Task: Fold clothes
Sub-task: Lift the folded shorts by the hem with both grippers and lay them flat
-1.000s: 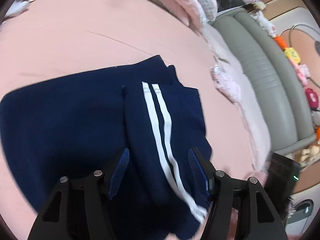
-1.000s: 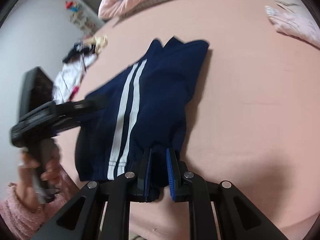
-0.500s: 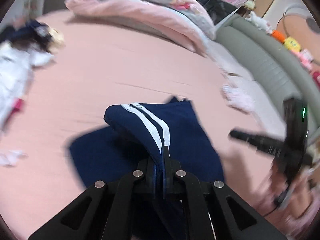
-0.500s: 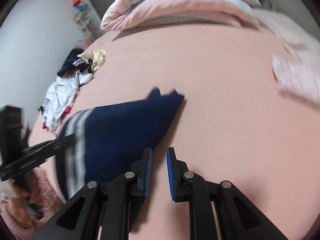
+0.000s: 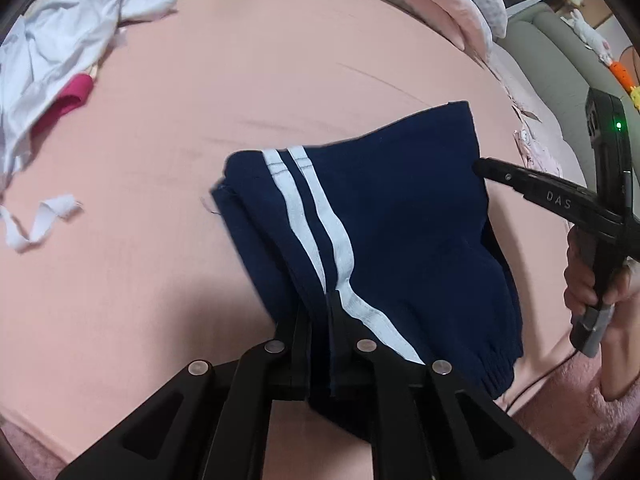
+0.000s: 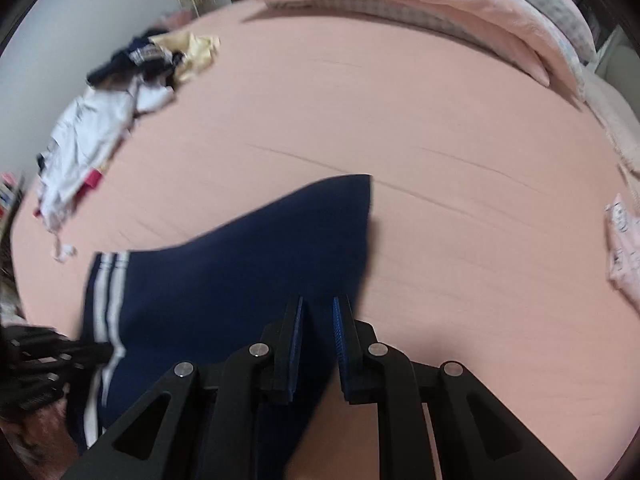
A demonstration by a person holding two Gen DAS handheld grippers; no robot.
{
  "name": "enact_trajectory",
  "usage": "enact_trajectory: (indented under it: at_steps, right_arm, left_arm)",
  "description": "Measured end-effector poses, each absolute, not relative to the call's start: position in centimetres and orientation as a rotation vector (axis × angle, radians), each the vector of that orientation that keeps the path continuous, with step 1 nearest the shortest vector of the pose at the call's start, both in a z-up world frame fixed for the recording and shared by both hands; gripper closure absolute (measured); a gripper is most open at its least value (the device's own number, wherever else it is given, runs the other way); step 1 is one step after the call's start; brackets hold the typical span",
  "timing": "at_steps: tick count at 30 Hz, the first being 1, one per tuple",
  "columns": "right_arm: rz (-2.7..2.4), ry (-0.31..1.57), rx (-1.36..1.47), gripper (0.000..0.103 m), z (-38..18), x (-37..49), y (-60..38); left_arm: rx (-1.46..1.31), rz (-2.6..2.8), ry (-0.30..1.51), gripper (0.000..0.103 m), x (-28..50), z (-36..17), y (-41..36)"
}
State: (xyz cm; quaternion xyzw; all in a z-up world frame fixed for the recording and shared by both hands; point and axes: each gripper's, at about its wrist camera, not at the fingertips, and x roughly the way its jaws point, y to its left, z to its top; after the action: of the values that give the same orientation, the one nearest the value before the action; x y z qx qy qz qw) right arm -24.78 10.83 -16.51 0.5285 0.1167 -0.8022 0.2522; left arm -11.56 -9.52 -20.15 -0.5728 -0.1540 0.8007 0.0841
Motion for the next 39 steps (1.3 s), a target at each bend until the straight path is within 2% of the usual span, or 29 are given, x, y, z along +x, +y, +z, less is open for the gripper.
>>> enact_trajectory:
  at_steps: [4, 5, 8, 11, 13, 17, 19, 20, 23, 24, 28, 32, 34, 36, 39]
  right_arm:
    - [-2.223, 0.232, 1.354, 0.087, -14.8, -25.3, 11.5]
    - [-2.214, 0.226, 1.364, 0.084, -15.2, -25.8, 11.2]
    - [-2.173, 0.275, 1.415, 0.083, -17.4, -27.0, 9.7]
    - [-2.173, 0.377, 1.464, 0.081, -19.7, -27.8, 8.6]
    - [-2.183, 0.313, 1.482, 0.079, -19.3, -27.8, 9.1]
    - [-2.166, 0.161, 1.429, 0.079, -16.2, -24.6, 11.2]
    - [-2.119, 0.164, 1.368, 0.078, -14.3, -21.1, 12.1]
    - [-2.096, 0.179, 1.339, 0.076, -13.4, -19.1, 12.5]
    - [-2.022, 0.287, 1.277, 0.06, -12.4, -12.4, 13.2]
    - [-2.004, 0.338, 1.27, 0.058, -12.8, -10.8, 13.0]
    - [-1.969, 0.497, 1.245, 0.057, -14.8, -6.2, 12.7]
    - [-2.052, 0.455, 1.261, 0.057, -15.6, -5.5, 14.5]
    - [-2.113, 0.408, 1.242, 0.057, -15.7, -5.8, 15.1]
    - [-2.137, 0.461, 1.223, 0.058, -16.1, -5.8, 14.9]
    - [-2.166, 0.497, 1.208, 0.061, -16.0, -5.2, 15.1]
  left_arm:
    - [-1.621, 2.471, -0.495, 0.097, -12.6, -18.5, -10.8]
    - [-1.615, 2.483, -0.487, 0.097, -13.0, -18.4, -10.9]
    - [-1.701, 2.461, -0.401, 0.097, -13.2, -18.8, -10.0]
    - [-1.775, 2.356, -0.47, 0.096, -12.2, -20.7, -10.1]
    - [-1.787, 2.32, -0.569, 0.096, -11.3, -22.1, -11.1]
    - [-1.723, 2.356, -0.798, 0.094, -9.1, -20.0, -13.9]
    - [-1.713, 2.357, -0.839, 0.093, -7.8, -19.3, -14.1]
    - [-1.718, 2.347, -0.858, 0.091, -7.6, -19.3, -13.6]
    - [-1.745, 2.294, -0.902, 0.083, -5.8, -19.9, -12.2]
    - [-1.752, 2.267, -0.92, 0.082, -5.1, -20.2, -11.6]
    - [-1.753, 2.186, -0.955, 0.073, -3.1, -20.6, -10.2]
    - [-1.672, 2.186, -0.965, 0.067, -2.1, -19.9, -9.6]
    - [-1.668, 2.197, -0.961, 0.067, -1.9, -20.3, -9.3]
    - [-1.656, 2.215, -0.95, 0.08, -1.2, -19.9, -9.4]
    - [-1.627, 2.278, -0.87, 0.081, -1.4, -18.5, -8.4]
